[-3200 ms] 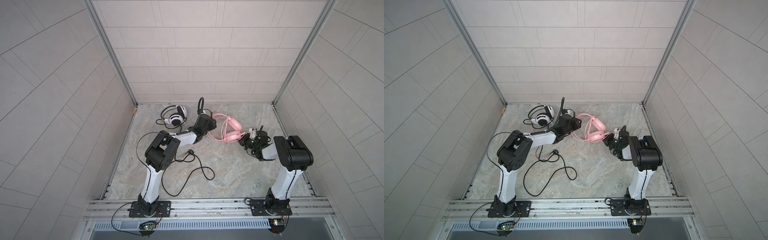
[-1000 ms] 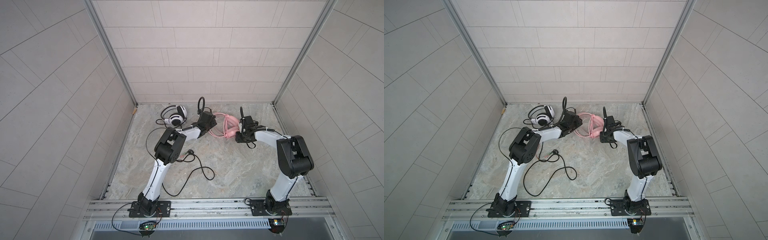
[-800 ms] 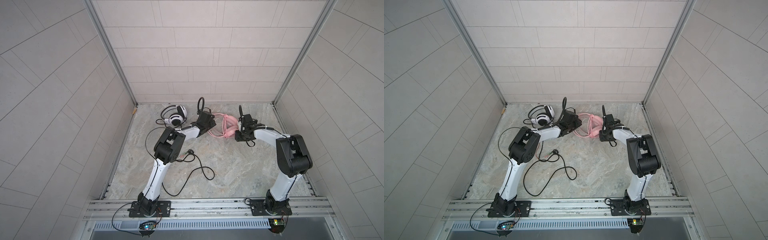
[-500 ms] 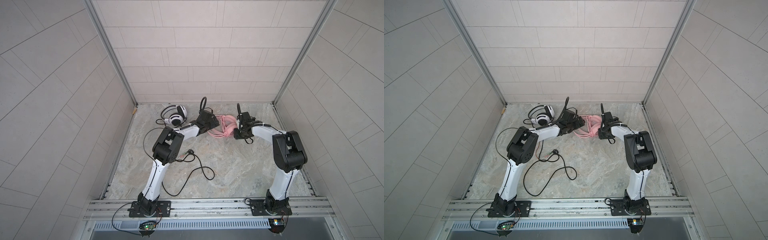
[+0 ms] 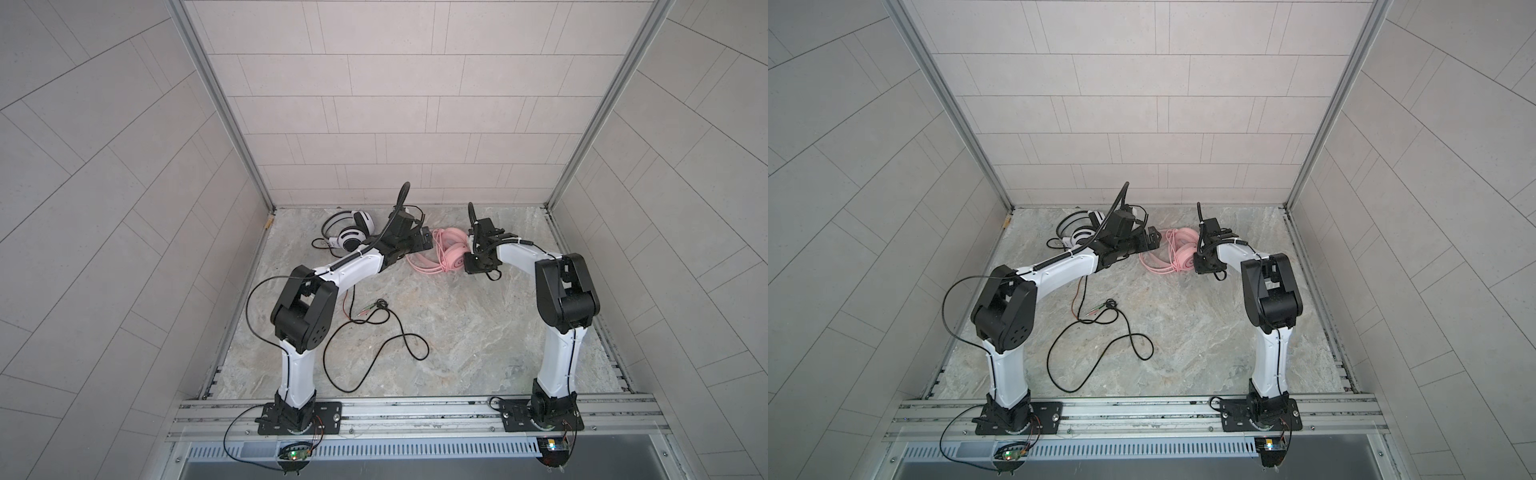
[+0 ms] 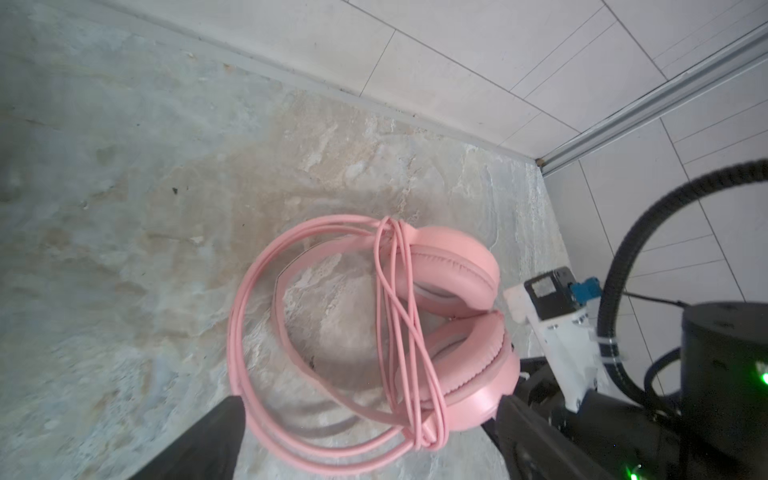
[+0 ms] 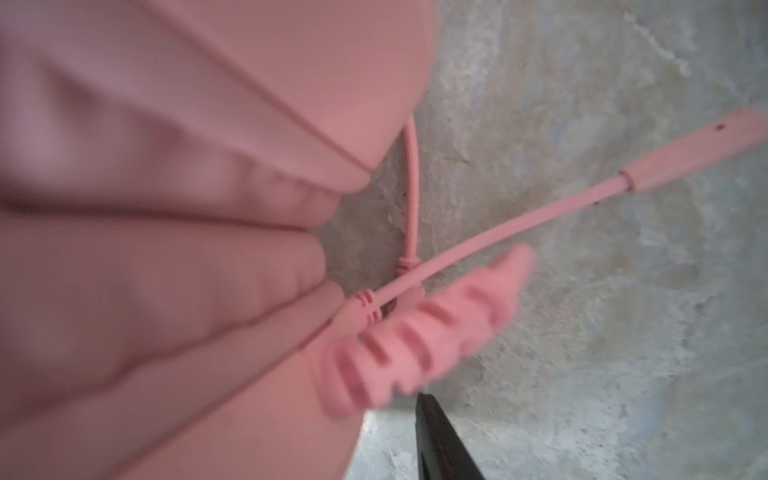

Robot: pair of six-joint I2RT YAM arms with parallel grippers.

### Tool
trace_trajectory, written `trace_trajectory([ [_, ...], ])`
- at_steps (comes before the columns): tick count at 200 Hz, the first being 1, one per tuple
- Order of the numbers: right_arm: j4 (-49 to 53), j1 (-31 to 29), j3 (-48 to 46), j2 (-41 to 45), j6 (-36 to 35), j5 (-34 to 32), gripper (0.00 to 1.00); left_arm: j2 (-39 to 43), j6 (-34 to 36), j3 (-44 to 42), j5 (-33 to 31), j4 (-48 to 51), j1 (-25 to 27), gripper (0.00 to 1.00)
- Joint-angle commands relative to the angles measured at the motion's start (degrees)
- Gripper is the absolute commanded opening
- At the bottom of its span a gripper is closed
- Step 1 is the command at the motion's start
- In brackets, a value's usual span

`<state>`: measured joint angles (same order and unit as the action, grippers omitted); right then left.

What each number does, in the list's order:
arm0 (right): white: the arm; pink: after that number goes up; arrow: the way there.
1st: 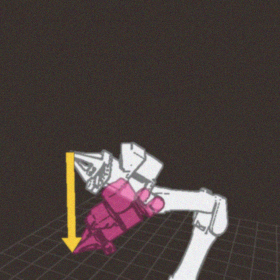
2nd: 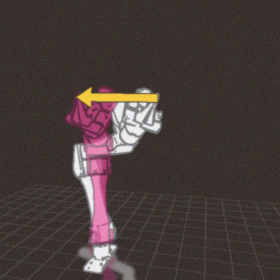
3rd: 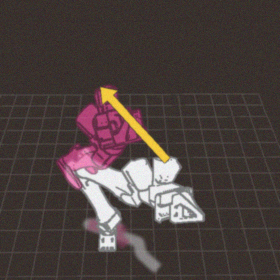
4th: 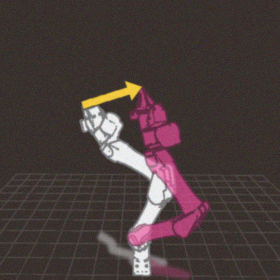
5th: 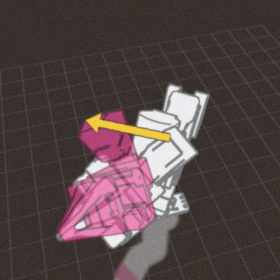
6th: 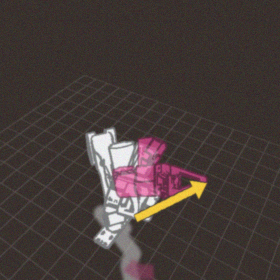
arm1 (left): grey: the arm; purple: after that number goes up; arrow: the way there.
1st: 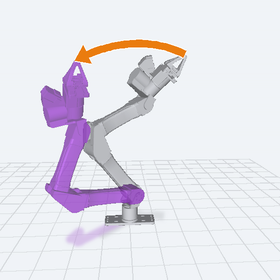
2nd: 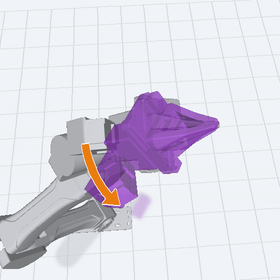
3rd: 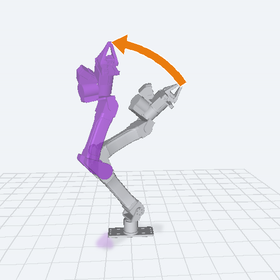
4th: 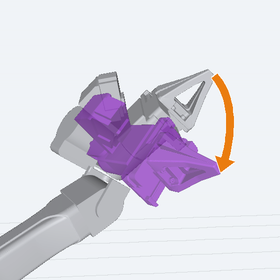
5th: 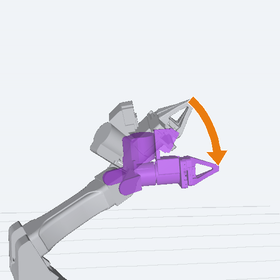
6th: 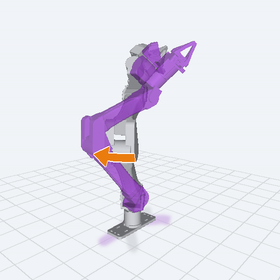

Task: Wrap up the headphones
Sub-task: 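Open both grippers and lift them away from the pink headset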

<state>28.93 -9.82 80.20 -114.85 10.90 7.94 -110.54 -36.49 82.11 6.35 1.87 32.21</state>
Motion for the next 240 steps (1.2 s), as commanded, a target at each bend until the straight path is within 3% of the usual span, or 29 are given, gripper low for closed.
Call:
trace_trajectory([
  [1,3.58,-0.12,1.37,-1.90,-1.01,-0.46,0.37,0.69,2.68,-4.38,-0.04,-0.94,-1.47,1.00],
  [50,4.30,-0.10,1.89,-1.16,-1.71,-0.83,0.35,-1.71,6.06,-4.18,1.73,3.23,-3.11,1.00],
  [93,0.08,1.32,-4.73,8.04,1.40,2.33,0.33,-4.67,5.25,-3.53,3.58,2.26,-3.03,1.00],
  [143,-2.71,3.88,-10.92,17.75,5.99,3.89,0.32,-11.73,3.06,2.54,6.72,2.05,-1.07,0.91],
  [240,-3.44,6.79,-16.43,27.64,7.65,4.95,0.32,-26.14,-1.22,26.34,8.53,7.38,7.25,0.88],
])
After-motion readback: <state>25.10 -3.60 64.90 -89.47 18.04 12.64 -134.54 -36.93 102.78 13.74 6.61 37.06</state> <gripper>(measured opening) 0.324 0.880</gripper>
